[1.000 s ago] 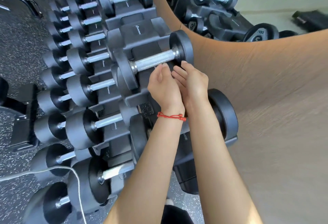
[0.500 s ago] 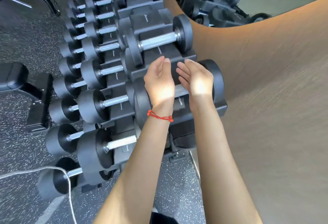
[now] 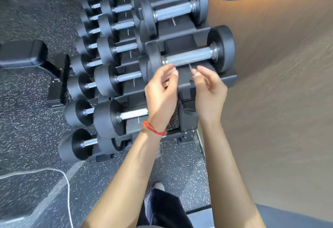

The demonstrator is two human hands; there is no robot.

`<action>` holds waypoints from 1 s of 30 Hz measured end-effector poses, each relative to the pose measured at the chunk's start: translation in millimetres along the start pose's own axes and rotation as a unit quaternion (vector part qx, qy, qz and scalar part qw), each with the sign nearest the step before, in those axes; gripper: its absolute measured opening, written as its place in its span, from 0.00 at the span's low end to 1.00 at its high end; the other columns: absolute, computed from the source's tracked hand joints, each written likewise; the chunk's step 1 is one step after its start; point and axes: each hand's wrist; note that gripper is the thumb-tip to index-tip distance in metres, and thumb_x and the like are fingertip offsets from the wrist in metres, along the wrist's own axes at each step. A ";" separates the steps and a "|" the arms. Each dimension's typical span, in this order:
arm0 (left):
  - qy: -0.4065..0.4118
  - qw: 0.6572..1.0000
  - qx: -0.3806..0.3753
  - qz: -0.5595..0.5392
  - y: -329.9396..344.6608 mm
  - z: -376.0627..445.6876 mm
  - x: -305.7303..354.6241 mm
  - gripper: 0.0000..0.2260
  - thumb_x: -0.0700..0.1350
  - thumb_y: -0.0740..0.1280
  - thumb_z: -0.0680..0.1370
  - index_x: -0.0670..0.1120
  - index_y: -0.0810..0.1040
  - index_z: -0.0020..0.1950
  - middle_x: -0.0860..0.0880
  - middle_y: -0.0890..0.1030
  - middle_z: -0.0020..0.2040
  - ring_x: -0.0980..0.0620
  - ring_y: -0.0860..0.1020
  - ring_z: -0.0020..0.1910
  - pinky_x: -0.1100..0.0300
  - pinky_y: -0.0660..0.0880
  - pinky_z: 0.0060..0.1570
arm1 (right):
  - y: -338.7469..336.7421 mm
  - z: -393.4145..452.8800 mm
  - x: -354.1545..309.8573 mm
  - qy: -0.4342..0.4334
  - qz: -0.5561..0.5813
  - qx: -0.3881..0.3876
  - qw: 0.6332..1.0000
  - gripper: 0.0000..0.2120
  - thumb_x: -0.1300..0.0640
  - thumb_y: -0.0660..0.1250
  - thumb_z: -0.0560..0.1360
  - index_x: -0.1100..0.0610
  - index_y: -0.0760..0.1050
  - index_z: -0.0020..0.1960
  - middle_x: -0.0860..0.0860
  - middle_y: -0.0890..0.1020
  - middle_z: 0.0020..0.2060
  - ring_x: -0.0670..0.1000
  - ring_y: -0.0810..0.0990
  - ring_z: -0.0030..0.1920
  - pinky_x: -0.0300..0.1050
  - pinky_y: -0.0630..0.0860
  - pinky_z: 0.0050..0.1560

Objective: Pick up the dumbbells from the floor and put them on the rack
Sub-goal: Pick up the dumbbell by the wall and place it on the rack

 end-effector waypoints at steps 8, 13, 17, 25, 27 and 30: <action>0.056 0.986 -0.046 0.152 -77.1 -24.1 -34.5 0.11 0.41 0.65 0.77 0.41 0.78 0.57 0.46 0.82 0.53 0.57 0.79 0.52 0.60 0.74 0.56 | 28.7 -60.6 50.4 -0.090 -0.192 -0.036 0.977 0.11 0.58 0.63 0.76 0.60 0.78 0.55 0.53 0.83 0.48 0.51 0.81 0.50 0.47 0.75 0.56; 0.099 0.943 -0.078 0.309 -152.5 -13.7 -66.1 0.13 0.40 0.64 0.76 0.37 0.76 0.59 0.40 0.80 0.56 0.42 0.77 0.57 0.54 0.70 0.59 | 70.9 -94.9 79.3 -0.082 -0.294 -0.119 0.945 0.14 0.58 0.62 0.77 0.62 0.75 0.60 0.56 0.81 0.56 0.56 0.77 0.58 0.44 0.68 0.60; 0.085 0.919 -0.069 0.378 -217.6 3.1 -86.7 0.15 0.41 0.65 0.75 0.37 0.76 0.60 0.39 0.80 0.57 0.40 0.77 0.58 0.49 0.70 0.60 | 122.6 -116.4 91.9 -0.100 -0.364 -0.192 0.906 0.16 0.57 0.61 0.77 0.60 0.72 0.63 0.56 0.78 0.61 0.56 0.74 0.62 0.45 0.69 0.57; 0.091 0.868 -0.052 0.486 -340.6 31.3 -116.1 0.15 0.41 0.65 0.74 0.36 0.75 0.59 0.37 0.79 0.57 0.38 0.77 0.57 0.45 0.72 0.56 | 236.1 -154.3 103.5 -0.170 -0.403 -0.308 0.845 0.18 0.57 0.61 0.77 0.63 0.70 0.64 0.60 0.76 0.62 0.58 0.72 0.64 0.49 0.67 0.64; 0.077 0.863 -0.047 0.498 -365.9 36.6 -118.4 0.16 0.41 0.65 0.74 0.37 0.75 0.60 0.37 0.78 0.59 0.37 0.75 0.60 0.43 0.70 0.59 | 259.7 -161.3 103.4 -0.196 -0.399 -0.328 0.834 0.18 0.58 0.62 0.76 0.63 0.71 0.64 0.61 0.76 0.61 0.59 0.73 0.63 0.52 0.67 0.65; 0.059 0.849 -0.016 0.526 -406.9 45.1 -123.2 0.17 0.41 0.67 0.74 0.36 0.75 0.61 0.37 0.78 0.60 0.37 0.74 0.62 0.42 0.69 0.61 | 292.6 -174.2 100.2 -0.231 -0.395 -0.369 0.809 0.18 0.59 0.63 0.75 0.65 0.71 0.63 0.62 0.77 0.60 0.61 0.74 0.62 0.56 0.68 0.65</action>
Point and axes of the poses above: each hand's wrist, its own z-axis towards the middle knuckle, its own y-axis out of the palm, x = y × z
